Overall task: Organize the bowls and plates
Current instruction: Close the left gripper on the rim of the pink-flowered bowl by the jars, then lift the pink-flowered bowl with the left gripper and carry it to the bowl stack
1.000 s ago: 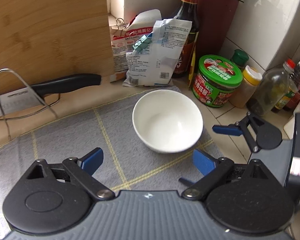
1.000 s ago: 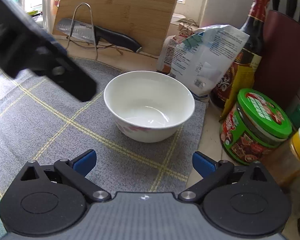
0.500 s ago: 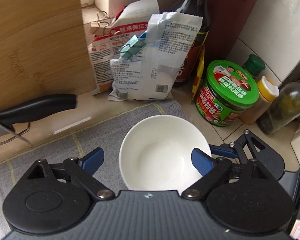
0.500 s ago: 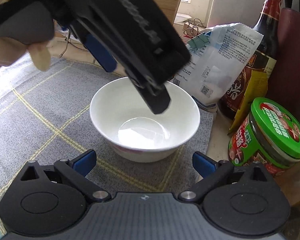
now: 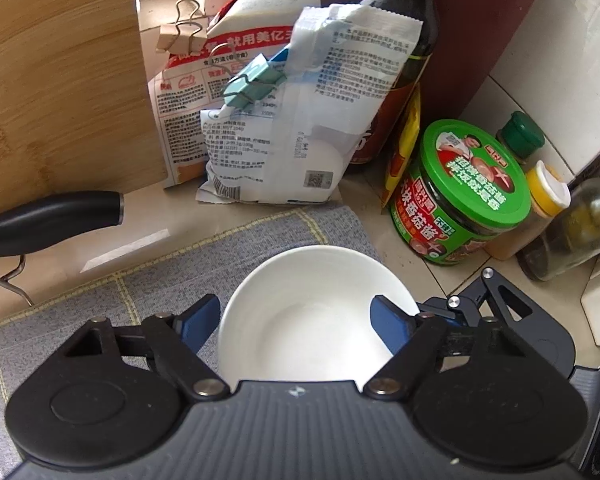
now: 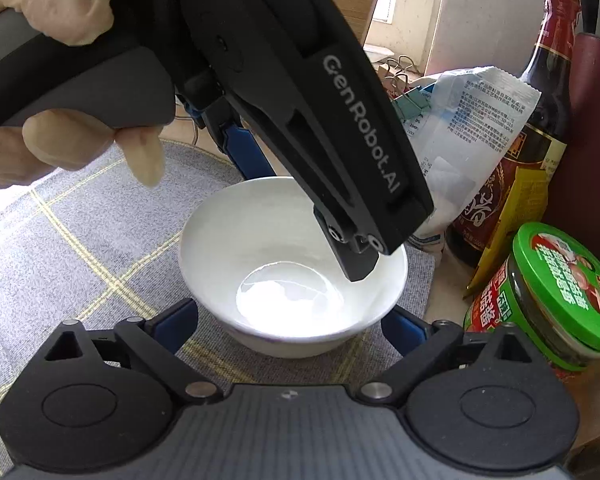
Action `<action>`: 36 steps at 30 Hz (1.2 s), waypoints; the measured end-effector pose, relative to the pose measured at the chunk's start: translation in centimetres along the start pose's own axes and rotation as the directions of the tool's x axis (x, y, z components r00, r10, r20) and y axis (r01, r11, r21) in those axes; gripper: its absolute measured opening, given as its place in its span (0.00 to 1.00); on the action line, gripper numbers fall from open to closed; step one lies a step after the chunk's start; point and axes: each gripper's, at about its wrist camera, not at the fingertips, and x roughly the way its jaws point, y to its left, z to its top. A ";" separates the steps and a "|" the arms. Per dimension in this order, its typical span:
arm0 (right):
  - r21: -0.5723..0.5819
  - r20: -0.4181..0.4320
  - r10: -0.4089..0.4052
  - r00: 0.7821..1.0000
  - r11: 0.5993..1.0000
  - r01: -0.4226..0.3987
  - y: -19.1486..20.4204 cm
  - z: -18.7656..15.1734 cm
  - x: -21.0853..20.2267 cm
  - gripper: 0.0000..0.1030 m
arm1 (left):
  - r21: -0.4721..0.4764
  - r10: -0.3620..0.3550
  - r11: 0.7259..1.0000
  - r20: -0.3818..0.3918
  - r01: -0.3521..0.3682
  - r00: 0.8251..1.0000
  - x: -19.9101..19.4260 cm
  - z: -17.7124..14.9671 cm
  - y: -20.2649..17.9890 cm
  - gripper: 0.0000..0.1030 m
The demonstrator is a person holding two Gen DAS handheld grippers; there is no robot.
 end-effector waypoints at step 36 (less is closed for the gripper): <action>-0.037 -0.003 0.042 0.999 0.998 -0.042 0.9 1.8 -3.7 0.93 | 0.020 0.008 1.000 0.014 -0.009 1.000 -3.9 -2.2 -1.3 0.73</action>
